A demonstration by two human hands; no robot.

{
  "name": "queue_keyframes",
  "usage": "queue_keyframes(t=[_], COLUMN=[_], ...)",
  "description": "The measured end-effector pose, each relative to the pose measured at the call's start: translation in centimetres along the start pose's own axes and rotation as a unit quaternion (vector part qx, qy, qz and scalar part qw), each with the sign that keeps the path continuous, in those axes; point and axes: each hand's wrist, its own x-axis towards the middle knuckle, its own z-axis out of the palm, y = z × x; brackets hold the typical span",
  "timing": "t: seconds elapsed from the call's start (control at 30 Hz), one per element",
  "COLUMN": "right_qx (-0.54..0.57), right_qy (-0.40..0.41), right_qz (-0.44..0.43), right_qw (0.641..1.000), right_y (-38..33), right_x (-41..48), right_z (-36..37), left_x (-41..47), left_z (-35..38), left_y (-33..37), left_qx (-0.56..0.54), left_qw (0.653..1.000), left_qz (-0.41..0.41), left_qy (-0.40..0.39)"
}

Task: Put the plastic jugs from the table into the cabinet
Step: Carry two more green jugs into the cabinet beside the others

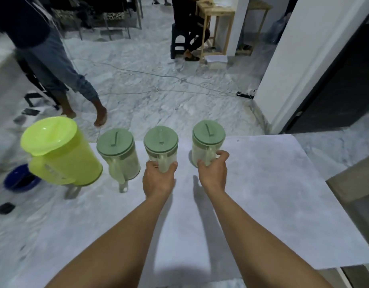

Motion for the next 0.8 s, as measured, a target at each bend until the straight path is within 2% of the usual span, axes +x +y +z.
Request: queue_keyframes(t=[0.17, 0.3, 0.5, 0.67, 0.8], right_qx=[0.041, 0.082, 0.077, 0.106, 0.145], right_qy=[-0.019, -0.012, 0.008, 0.058, 0.116], right_qz=[0.038, 0.016, -0.008, -0.005, -0.007], right_qw=[0.998, 0.996, 0.997, 0.993, 0.983], right_y=[0.2, 0.0, -1.4, -4.7, -7.5], right_x=[1.7, 2.0, 1.0, -1.3, -4.6], right_z=[1.5, 1.7, -0.3, -3.8, -7.2], left_x=[0.6, 1.5, 1.4, 1.1, -0.8], left_z=[0.9, 0.9, -0.7, -3.1, -5.1], left_y=[0.0, 0.3, 2.2, 6.4, 10.0], left_qx=[-0.029, -0.05, -0.077, -0.088, -0.103], left_qw=[0.999, 0.997, 0.992, 0.986, 0.971], left_qz=[0.015, 0.053, 0.086, 0.119, 0.163], left_qy=[-0.027, -0.019, -0.049, -0.08, -0.14])
